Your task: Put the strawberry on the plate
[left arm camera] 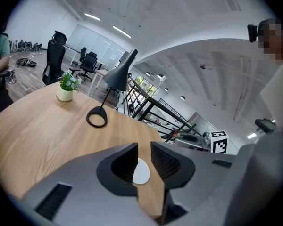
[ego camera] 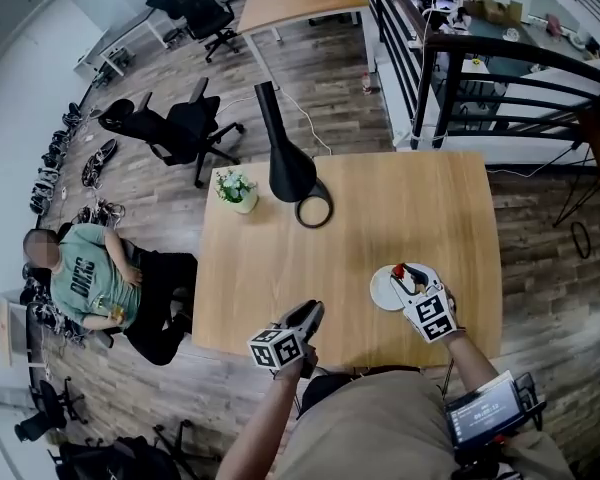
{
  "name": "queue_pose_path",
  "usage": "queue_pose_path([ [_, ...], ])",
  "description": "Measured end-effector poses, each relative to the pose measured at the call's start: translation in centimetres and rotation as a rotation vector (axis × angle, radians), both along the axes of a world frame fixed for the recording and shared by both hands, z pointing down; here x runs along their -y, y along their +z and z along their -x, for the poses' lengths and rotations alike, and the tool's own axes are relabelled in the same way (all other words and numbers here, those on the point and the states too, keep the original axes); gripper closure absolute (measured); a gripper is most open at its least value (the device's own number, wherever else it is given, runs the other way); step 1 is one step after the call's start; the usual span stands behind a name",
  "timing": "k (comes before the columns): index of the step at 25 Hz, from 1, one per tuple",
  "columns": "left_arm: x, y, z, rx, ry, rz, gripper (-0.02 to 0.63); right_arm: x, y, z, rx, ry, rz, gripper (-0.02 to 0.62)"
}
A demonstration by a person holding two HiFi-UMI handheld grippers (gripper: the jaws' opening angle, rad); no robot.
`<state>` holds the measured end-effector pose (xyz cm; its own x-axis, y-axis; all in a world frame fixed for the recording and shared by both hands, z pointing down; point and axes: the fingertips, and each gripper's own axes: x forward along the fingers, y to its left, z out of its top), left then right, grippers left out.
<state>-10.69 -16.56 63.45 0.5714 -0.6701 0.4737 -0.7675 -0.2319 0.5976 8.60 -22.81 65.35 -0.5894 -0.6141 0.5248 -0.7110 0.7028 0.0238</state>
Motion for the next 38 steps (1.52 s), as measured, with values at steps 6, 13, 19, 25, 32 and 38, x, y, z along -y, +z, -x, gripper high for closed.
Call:
queue_pose_path([
  [6,-0.1,1.4,-0.8,0.008,0.015,0.031,0.515,-0.4,4.6,-0.9,-0.066,0.0,0.086,0.449],
  [13,-0.6,2.4,-2.6,0.026,0.056,0.052,0.515,-1.2,9.9,-1.2,-0.139,-0.015,0.185,0.449],
  [19,-0.7,3.4,-4.3,0.059,0.097,0.07,0.515,-1.5,14.7,-1.3,-0.194,-0.032,0.267,0.449],
  [25,-0.8,3.9,-5.5,0.095,0.117,0.077,0.552,-2.0,19.4,-1.6,-0.251,-0.04,0.347,0.449],
  [32,-0.7,3.9,-5.6,0.155,0.121,0.075,0.602,-1.9,22.8,-1.2,-0.288,-0.053,0.424,0.449],
  [38,-1.6,4.0,-5.1,0.193,0.118,0.077,0.603,-2.3,25.1,-1.4,-0.33,-0.065,0.449,0.449],
])
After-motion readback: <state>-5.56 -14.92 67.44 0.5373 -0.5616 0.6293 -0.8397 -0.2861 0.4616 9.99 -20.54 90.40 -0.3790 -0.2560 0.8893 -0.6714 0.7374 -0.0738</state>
